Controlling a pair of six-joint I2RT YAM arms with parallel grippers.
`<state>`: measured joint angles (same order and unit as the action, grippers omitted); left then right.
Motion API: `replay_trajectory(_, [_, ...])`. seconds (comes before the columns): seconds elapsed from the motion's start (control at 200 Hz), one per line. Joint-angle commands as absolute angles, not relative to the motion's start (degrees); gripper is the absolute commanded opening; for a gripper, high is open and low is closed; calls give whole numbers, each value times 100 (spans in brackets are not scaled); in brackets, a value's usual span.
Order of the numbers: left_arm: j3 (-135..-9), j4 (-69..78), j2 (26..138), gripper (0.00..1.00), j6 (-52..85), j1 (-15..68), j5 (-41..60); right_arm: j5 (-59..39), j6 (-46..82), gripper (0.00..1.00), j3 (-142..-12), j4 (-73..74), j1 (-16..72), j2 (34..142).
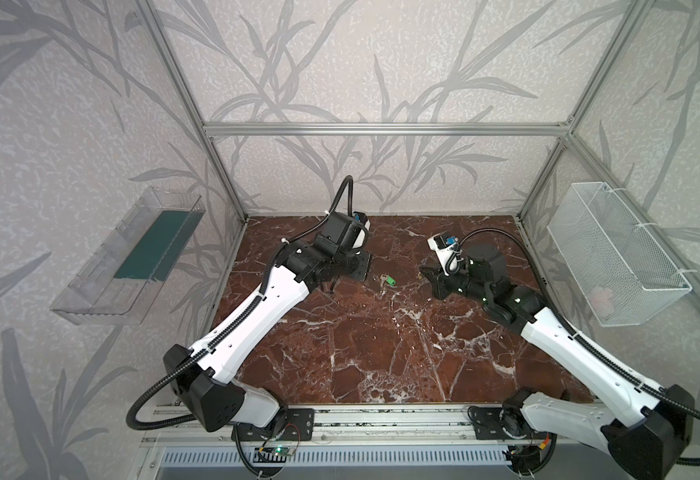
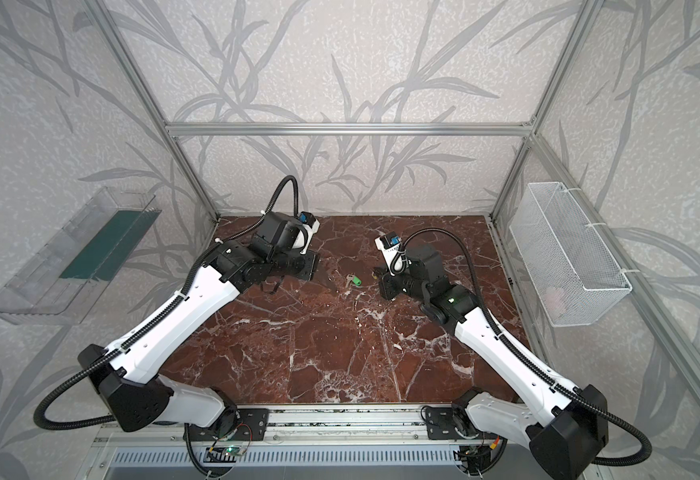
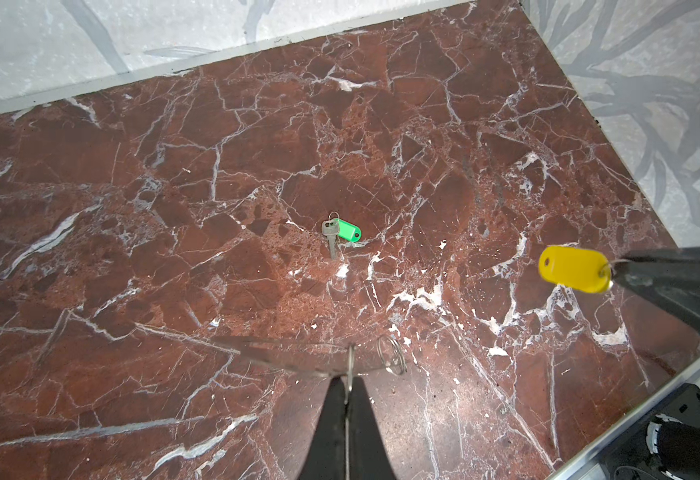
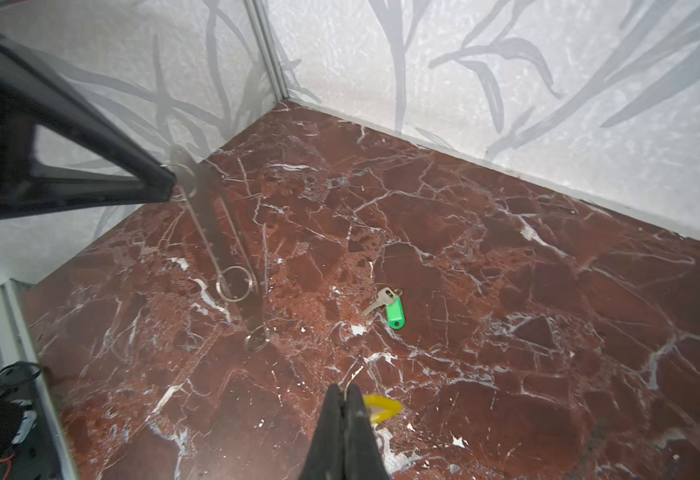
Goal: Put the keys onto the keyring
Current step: 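Lift the yellow-tagged key with the right gripper toward the held plate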
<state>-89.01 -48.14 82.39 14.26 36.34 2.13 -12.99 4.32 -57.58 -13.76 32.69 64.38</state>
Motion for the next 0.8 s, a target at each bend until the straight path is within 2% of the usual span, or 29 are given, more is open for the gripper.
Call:
replay_trajectory(0.0, [-8963,-4676,8183,0,1290,3681,326,-2052,282,0,-5806,-1135,3287,6193])
replay_trajectory(0.365, [-8910,-4356,8127,0,1127,3795,527,-3626,369,0,-5620,-245,3250,6088])
replay_trajectory(0.795, [-8494,-3794,7784,0,913,4043,488,-3742,856,0,-5898,136,3212,6474])
